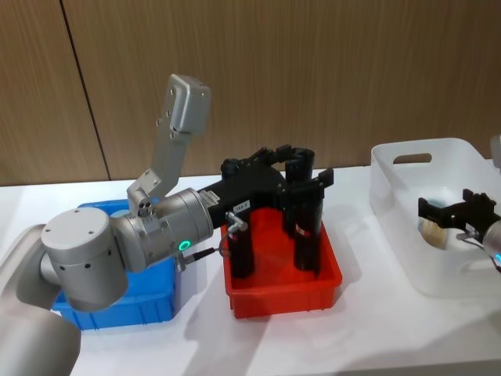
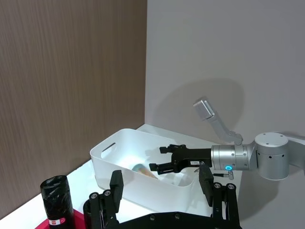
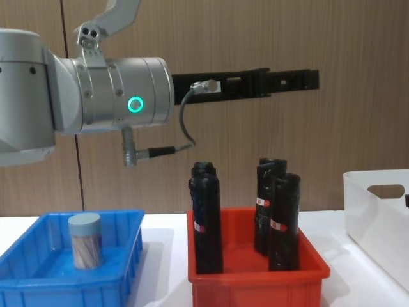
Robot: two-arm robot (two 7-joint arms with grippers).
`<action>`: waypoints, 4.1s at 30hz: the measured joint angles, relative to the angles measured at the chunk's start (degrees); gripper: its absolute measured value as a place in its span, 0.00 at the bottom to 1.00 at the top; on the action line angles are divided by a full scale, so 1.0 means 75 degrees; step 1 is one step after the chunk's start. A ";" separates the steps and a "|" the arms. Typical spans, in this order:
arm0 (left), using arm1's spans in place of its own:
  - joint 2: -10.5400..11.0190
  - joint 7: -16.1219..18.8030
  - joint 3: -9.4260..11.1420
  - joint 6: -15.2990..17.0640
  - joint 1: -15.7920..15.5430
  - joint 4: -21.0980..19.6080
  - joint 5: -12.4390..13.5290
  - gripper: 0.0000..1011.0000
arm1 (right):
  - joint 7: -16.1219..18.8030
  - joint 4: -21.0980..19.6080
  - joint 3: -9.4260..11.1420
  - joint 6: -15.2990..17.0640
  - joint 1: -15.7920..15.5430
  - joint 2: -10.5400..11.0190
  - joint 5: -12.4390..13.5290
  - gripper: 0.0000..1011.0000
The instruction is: Pick the cotton swabs from the blue box and place them into the white box.
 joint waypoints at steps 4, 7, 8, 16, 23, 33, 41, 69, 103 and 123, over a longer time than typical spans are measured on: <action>0.0000 0.0000 0.0000 0.0000 0.0000 0.0000 0.0000 0.99 | 0.0005 0.0038 0.0008 -0.0011 0.0016 0.0001 -0.0004 0.99; 0.0000 0.0000 0.0000 0.0000 0.0000 0.0000 0.0000 0.99 | 0.0013 0.0053 0.0020 -0.0032 0.0019 0.0004 -0.0004 0.99; 0.0000 0.0000 0.0000 0.0000 0.0000 0.0000 0.0000 0.99 | 0.0013 0.0053 0.0020 -0.0032 0.0019 0.0004 -0.0004 0.99; 0.0000 0.0000 0.0000 0.0000 0.0000 0.0000 0.0000 0.99 | 0.0027 -0.0018 0.0048 -0.0079 -0.0028 0.0020 0.0013 0.99; 0.0000 0.0000 0.0000 -0.0001 0.0000 0.0000 0.0000 0.99 | 0.0038 -0.0099 0.0066 -0.0104 -0.0081 0.0034 0.0046 0.99; 0.0000 0.0000 0.0000 0.0000 0.0000 0.0000 0.0000 0.99 | 0.0049 -0.0158 0.0077 -0.0120 -0.0119 0.0042 0.0066 0.99; 0.0000 0.0000 0.0000 0.0000 0.0000 0.0000 0.0000 0.99 | 0.0049 -0.0179 0.0084 -0.0126 -0.0133 0.0047 0.0069 0.99; 0.0255 0.0993 0.0113 -0.0449 0.0502 -0.0308 0.0426 0.99 | -0.0141 -0.1200 -0.0066 -0.0369 -0.0877 0.0094 0.0141 0.99; 0.1124 0.4392 0.0497 -0.1986 0.2205 -0.1376 0.1906 0.99 | -0.0814 -0.4661 -0.0597 -0.1187 -0.3416 0.0251 0.0381 0.99; 0.1220 0.4774 0.0533 -0.2165 0.2390 -0.1498 0.2073 0.99 | -0.0998 -0.5589 -0.0739 -0.1407 -0.4103 0.0287 0.0445 0.99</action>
